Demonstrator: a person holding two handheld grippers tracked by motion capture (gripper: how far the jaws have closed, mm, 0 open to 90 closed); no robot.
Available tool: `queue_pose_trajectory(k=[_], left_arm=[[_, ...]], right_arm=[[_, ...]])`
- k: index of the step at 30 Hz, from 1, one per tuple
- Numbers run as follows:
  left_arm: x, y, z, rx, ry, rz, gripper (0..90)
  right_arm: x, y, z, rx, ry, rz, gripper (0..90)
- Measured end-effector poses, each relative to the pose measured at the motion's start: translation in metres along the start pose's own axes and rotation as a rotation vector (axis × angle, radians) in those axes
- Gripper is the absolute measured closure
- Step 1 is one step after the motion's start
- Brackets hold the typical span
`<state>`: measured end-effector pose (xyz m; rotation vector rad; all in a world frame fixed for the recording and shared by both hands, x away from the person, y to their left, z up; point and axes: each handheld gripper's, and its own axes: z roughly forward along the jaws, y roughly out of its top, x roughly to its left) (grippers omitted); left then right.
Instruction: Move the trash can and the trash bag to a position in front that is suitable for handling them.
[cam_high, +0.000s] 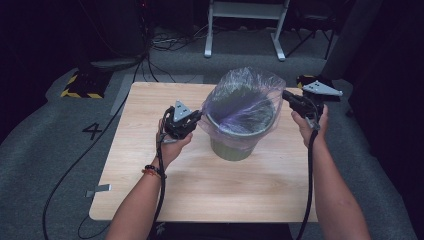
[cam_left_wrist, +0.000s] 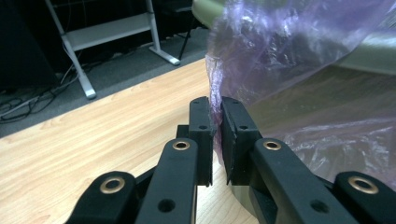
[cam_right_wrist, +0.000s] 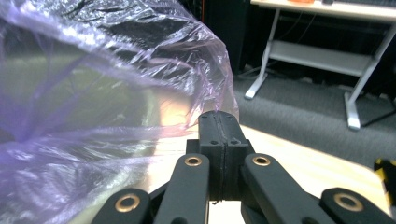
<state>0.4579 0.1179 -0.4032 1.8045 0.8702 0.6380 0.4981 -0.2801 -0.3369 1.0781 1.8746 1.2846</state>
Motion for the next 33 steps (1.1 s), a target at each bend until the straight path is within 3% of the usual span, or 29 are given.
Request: queue_pose_trajectory(k=[6, 9, 18, 23, 33], left_arm=[[0.006, -0.005, 0.009, 0.014, -0.007, -0.032, 86.0], [0.008, -0.008, 0.014, 0.026, -0.013, -0.045, 87.6], [0.008, -0.018, 0.029, 0.129, -0.001, -0.03, 88.1], [0.003, -0.028, 0.034, 0.191, -0.011, 0.004, 88.1], [-0.005, -0.043, 0.039, 0.242, -0.024, 0.031, 87.7]], right_arm=[[-0.002, -0.01, 0.02, 0.06, 0.0, 0.037, 90.0], [-0.003, -0.015, 0.028, 0.101, -0.015, 0.031, 90.0], [-0.004, -0.034, 0.045, 0.173, -0.002, 0.046, 90.0], [-0.005, -0.044, 0.049, 0.208, 0.005, 0.057, 90.0], [-0.006, -0.062, 0.05, 0.239, 0.034, 0.075, 90.0]])
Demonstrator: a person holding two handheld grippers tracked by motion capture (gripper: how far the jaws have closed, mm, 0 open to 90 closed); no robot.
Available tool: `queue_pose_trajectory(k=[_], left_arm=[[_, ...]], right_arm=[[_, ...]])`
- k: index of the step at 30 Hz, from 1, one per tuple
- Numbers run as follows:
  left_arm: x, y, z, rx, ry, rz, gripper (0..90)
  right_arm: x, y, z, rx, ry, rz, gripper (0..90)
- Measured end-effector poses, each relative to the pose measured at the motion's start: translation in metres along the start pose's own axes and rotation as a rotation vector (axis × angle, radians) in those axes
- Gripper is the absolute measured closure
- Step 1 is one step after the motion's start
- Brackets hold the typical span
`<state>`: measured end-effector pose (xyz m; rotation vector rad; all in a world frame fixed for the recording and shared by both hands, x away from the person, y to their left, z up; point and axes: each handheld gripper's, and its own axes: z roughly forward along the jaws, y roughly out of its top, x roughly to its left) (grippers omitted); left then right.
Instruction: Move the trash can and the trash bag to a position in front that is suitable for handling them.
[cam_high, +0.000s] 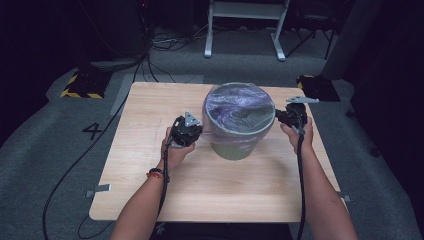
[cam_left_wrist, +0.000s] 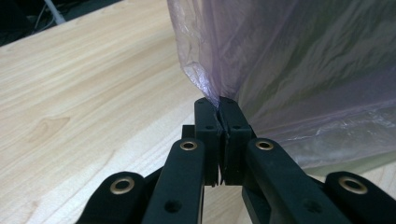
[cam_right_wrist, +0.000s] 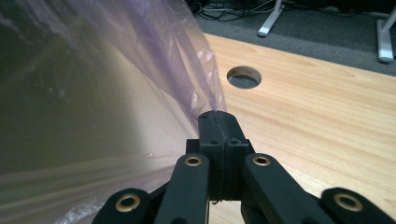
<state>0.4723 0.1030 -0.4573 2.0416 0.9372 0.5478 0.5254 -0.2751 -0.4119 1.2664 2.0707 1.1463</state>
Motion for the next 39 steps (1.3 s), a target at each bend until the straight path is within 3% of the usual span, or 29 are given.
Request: queue_pose_trajectory(k=[9, 12, 14, 15, 16, 18, 20, 21, 24, 28, 34, 37, 39], left_arm=[[-0.007, -0.006, 0.004, 0.024, -0.042, 0.013, 87.6], [-0.009, -0.008, 0.003, 0.038, -0.032, 0.038, 86.5], [-0.007, -0.009, 0.003, 0.031, -0.015, 0.029, 84.1], [-0.005, -0.008, 0.002, 0.014, 0.011, 0.017, 77.3], [-0.003, -0.008, 0.0, 0.002, 0.017, -0.001, 64.9], [0.004, -0.006, -0.006, -0.036, 0.0, -0.056, 47.3], [0.011, -0.003, -0.018, -0.088, -0.021, -0.094, 35.9], [0.013, -0.002, -0.022, -0.101, -0.018, -0.085, 31.6], [0.019, 0.003, -0.041, -0.15, -0.028, -0.081, 28.8], [0.031, 0.009, -0.056, -0.217, -0.007, -0.082, 29.4], [0.039, 0.028, -0.043, -0.258, -0.064, -0.127, 30.1], [0.039, 0.035, -0.031, -0.245, -0.074, -0.128, 32.3], [0.038, 0.037, -0.026, -0.236, -0.063, -0.12, 40.7]], right_arm=[[0.002, -0.005, 0.005, 0.016, 0.027, 0.0, 90.0], [0.003, -0.007, 0.007, 0.019, 0.033, 0.0, 90.0], [0.003, -0.008, 0.008, 0.017, 0.035, 0.002, 90.0], [0.003, -0.008, 0.009, 0.017, 0.036, 0.002, 90.0], [0.003, -0.008, 0.01, 0.02, 0.029, 0.001, 90.0], [0.003, -0.008, 0.01, 0.014, 0.014, -0.001, 90.0], [0.002, -0.008, 0.009, 0.0, 0.007, 0.004, 90.0], [0.0, -0.007, 0.007, -0.015, -0.002, 0.012, 90.0], [-0.007, -0.004, 0.0, -0.052, -0.02, 0.021, 90.0], [-0.011, -0.001, -0.008, -0.084, -0.04, 0.027, 90.0], [-0.011, 0.006, -0.018, -0.142, -0.012, 0.04, 87.5], [-0.005, 0.01, -0.019, -0.124, -0.022, -0.001, 87.5], [-0.004, 0.012, -0.017, -0.111, -0.031, -0.017, 87.5]])
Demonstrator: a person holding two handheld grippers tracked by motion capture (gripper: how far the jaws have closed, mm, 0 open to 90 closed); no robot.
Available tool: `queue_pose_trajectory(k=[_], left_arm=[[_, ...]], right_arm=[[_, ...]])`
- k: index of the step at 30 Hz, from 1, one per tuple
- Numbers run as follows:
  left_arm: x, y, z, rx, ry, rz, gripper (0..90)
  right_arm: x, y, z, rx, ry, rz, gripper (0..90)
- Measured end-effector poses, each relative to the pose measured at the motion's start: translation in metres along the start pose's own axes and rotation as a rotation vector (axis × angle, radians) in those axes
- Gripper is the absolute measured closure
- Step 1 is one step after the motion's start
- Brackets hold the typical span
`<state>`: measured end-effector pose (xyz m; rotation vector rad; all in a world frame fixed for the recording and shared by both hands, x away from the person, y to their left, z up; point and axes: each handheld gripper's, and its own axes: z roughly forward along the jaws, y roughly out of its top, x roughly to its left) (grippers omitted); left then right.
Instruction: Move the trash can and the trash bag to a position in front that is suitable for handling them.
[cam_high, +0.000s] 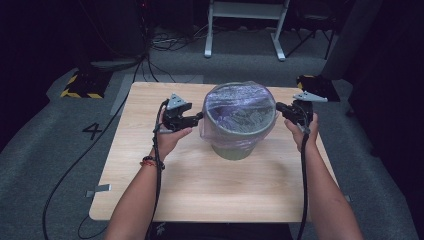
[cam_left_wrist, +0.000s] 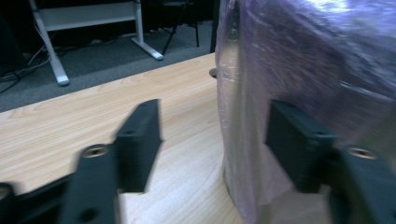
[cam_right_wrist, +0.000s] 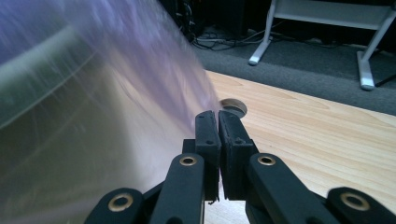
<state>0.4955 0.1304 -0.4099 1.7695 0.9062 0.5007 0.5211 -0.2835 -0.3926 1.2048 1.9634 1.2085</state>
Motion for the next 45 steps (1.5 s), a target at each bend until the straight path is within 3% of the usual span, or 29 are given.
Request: queue_pose_trajectory(k=[4, 8, 12, 18, 26, 31, 38, 45], left_arm=[[0.002, 0.003, 0.007, -0.027, -0.096, 0.018, 67.1], [-0.005, 0.005, 0.015, -0.045, -0.16, 0.051, 88.8], [-0.01, 0.006, 0.024, -0.03, -0.14, 0.039, 90.0], [-0.011, 0.003, 0.036, 0.009, -0.118, 0.026, 90.0], [-0.006, -0.013, 0.048, 0.127, -0.102, 0.042, 90.0], [-0.008, -0.027, 0.049, 0.161, -0.122, 0.047, 90.0], [-0.015, -0.044, 0.043, 0.16, -0.146, 0.051, 90.0], [-0.022, -0.057, 0.037, 0.19, -0.163, 0.074, 90.0]], right_arm=[[-0.002, 0.0, 0.003, 0.004, 0.01, 0.013, 87.6], [0.002, -0.001, 0.008, 0.013, 0.049, 0.022, 90.0], [0.007, -0.001, 0.015, 0.04, 0.059, -0.011, 90.0], [0.01, -0.008, 0.025, 0.071, 0.083, -0.009, 90.0], [0.011, -0.027, 0.037, 0.154, 0.113, -0.017, 90.0], [0.007, -0.045, 0.039, 0.214, 0.124, -0.015, 90.0], [0.007, -0.072, 0.042, 0.272, 0.148, -0.012, 90.0], [0.012, -0.09, 0.038, 0.288, 0.184, -0.012, 90.0]])
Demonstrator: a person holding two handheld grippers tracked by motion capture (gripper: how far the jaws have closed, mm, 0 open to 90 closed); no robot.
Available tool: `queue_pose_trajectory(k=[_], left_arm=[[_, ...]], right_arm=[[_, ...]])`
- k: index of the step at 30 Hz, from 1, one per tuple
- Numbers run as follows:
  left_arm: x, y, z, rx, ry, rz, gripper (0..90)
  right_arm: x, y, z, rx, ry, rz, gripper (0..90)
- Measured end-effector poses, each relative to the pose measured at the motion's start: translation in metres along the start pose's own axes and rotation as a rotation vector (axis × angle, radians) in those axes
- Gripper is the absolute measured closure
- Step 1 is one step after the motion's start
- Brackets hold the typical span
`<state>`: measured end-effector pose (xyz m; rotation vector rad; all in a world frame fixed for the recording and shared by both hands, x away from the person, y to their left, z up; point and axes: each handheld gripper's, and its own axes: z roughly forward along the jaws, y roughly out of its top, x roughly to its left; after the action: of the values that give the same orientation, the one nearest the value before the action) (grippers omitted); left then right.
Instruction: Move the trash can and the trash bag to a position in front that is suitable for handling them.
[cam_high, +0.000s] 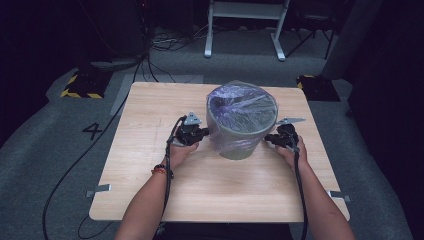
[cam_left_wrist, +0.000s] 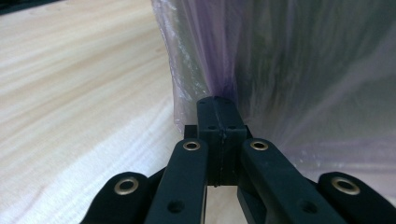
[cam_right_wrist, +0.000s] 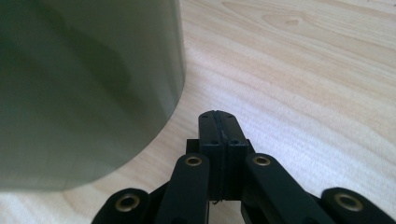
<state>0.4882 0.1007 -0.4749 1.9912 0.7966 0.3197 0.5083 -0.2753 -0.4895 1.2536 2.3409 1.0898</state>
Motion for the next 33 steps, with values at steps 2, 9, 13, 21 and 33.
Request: queue_pose_trajectory(k=[2, 9, 13, 21, 33], left_arm=[[-0.002, -0.004, 0.0, 0.014, -0.003, 0.006, 90.0], [-0.007, -0.01, -0.016, -0.004, 0.076, -0.006, 66.3], [-0.02, -0.015, -0.029, -0.001, 0.111, 0.036, 37.8], [-0.059, -0.024, -0.046, -0.04, 0.051, 0.111, 16.6], [-0.088, 0.006, -0.05, -0.1, 0.071, 0.23, 40.8]], right_arm=[[0.0, -0.004, -0.004, -0.018, 0.001, 0.013, 88.8], [-0.002, -0.003, -0.037, -0.162, -0.001, -0.001, 62.3], [0.001, 0.002, -0.063, -0.245, 0.025, -0.029, 47.6], [0.027, 0.006, -0.095, -0.384, 0.094, -0.162, 35.3], [0.043, 0.02, -0.1, -0.363, 0.132, -0.245, 39.9]])
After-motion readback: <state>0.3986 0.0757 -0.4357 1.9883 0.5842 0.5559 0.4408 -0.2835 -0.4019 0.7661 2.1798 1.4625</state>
